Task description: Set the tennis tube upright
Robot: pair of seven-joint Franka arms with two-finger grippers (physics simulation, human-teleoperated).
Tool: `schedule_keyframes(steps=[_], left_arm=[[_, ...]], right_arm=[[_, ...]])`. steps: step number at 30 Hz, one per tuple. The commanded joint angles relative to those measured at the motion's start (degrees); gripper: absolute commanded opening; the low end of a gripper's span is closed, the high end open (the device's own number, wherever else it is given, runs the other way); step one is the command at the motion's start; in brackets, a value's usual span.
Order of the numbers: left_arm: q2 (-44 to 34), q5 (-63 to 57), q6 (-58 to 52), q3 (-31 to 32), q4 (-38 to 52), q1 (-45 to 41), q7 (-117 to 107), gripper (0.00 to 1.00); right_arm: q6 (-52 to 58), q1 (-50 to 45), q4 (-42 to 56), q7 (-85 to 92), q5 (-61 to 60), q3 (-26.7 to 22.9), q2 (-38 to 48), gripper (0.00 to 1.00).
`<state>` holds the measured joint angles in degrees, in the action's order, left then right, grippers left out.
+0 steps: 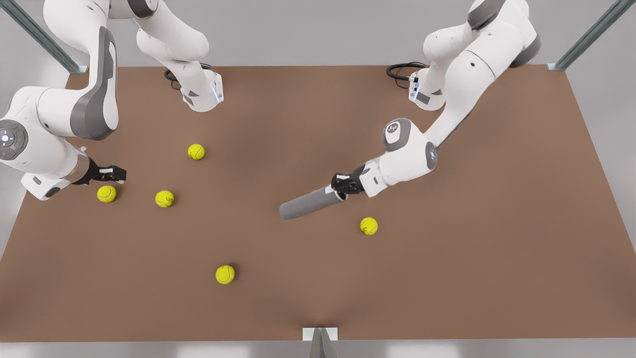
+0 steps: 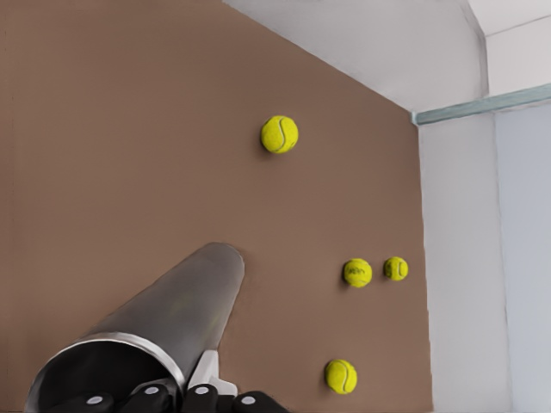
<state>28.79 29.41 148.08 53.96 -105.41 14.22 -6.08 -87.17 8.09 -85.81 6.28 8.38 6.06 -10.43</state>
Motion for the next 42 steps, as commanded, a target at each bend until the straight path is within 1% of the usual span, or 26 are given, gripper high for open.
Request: schedule_keyframes(steps=[1,5,7,9,13,19,22,39,40,41,42], left_arm=[[-2.51,-5.24,-15.37,-1.4,0.29,0.19,-14.83,0.21],[-4.53,-9.02,-20.02,-1.58,0.65,0.45,-20.81,0.21],[-4.88,-17.54,-29.43,-2.81,2.84,0.54,-23.71,0.21],[-5.41,-22.56,-33.56,-2.98,3.9,0.45,-28.37,0.21],[-5.85,-24.58,-34.44,-3.07,3.99,0.1,-31.62,0.21],[-6.03,-32.49,-35.5,-3.86,5.22,0.45,-33.82,0.21],[-6.03,-34.51,-35.15,-4.57,6.01,0.45,-33.82,0.21],[-5.32,-39.52,-38.13,-4.83,5.66,0.37,-37.51,0.21],[-5.24,-39.52,-38.05,-5.09,5.66,0.28,-37.51,0.26],[-5.24,-39.52,-38.05,-5.44,5.66,0.1,-37.43,0.33],[-5.24,-39.61,-38.05,-5.44,5.57,0.19,-37.43,0.5]], right_arm=[[0.07,0.0,0.03,-0.04,-0.03,0.01,0.06,1.0],[-0.02,0.0,0.03,-0.04,-0.03,0.01,-0.03,1.0],[-0.02,0.0,0.03,-0.04,-0.03,0.01,-0.03,1.0],[-0.02,0.0,0.03,-0.04,-0.03,0.01,-0.03,1.0],[-0.02,0.0,0.03,-0.04,0.15,0.01,-0.03,1.0],[-0.1,0.0,0.03,-0.04,0.15,0.01,-0.56,1.0],[-0.1,0.0,0.03,-0.04,0.15,0.01,-0.56,1.0],[-0.1,0.0,0.03,0.05,0.15,0.01,-0.91,1.0],[-0.1,0.0,0.03,0.05,0.15,0.01,-0.82,1.0],[-0.1,0.0,0.03,0.05,0.15,0.01,-0.82,1.0],[-0.1,0.0,0.03,0.05,0.15,0.01,-0.82,1.0]])
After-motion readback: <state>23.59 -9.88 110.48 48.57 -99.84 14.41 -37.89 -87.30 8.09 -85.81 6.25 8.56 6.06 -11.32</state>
